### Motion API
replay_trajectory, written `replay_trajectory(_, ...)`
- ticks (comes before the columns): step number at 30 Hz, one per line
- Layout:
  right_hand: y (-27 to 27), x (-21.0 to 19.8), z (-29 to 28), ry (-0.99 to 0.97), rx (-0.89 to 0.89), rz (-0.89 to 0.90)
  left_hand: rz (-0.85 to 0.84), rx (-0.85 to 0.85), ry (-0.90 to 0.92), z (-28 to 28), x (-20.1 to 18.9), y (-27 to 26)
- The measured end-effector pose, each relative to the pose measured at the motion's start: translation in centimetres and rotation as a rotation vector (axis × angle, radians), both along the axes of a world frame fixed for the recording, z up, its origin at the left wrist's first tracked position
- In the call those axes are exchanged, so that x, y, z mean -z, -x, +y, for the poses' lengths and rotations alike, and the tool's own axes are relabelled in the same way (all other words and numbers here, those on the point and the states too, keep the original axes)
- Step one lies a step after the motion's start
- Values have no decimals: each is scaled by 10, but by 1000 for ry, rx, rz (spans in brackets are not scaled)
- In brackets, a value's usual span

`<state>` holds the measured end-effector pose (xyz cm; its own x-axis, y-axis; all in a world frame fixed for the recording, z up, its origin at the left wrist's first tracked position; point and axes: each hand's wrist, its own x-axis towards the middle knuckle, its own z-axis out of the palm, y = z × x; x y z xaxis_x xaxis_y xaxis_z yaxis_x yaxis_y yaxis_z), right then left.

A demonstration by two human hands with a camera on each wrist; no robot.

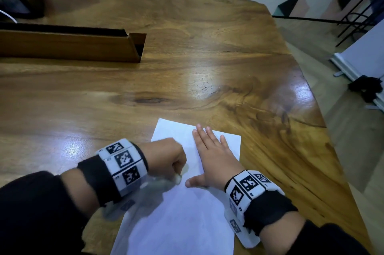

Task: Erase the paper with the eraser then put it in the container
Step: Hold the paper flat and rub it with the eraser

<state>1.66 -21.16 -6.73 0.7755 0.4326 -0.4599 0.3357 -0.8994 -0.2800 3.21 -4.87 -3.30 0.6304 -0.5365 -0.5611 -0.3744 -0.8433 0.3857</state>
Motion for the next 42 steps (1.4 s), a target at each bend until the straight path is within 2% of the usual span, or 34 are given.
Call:
replay_trajectory(3, 0, 0, 0, -1, -3, -7, -185, -187, 86, -7, 6, -25)
replay_trajectory(5, 0, 1, 0, -2, -2, -14, -278, -259, 115, -10, 11, -21)
replay_trajectory(7, -1, 1, 0, -2, 1, -7, -237, -205, 126, -5, 14, -5)
replay_trajectory(9, -1, 1, 0, -5, 8, -1, -102, -90, 84, 1, 11, 11)
replay_trajectory(11, 0, 0, 0, -7, 9, 0, -13, -68, 51, 4, 6, 8)
replay_trajectory(15, 0, 0, 0, -6, 4, -9, -178, -186, 107, -7, 3, -25)
replay_trajectory(17, 0, 1, 0, 4, 1, -11, -229, -183, 120, -6, 5, -23)
replay_trajectory(21, 0, 1, 0, 2, 6, 0, -131, -47, 100, 6, 12, 11)
replay_trajectory(29, 4, -2, -1, 31, 40, -27, -108, -257, 203, 21, 15, 18)
replay_trajectory(32, 9, -5, -3, 82, 127, 9, -86, -267, 210, 25, 17, 21)
replay_trajectory(40, 11, -3, -3, 50, 60, 51, 47, -297, 184, 27, 7, 10)
replay_trajectory(42, 10, -4, -2, 57, 63, 51, -48, -367, 192, 18, 5, -4)
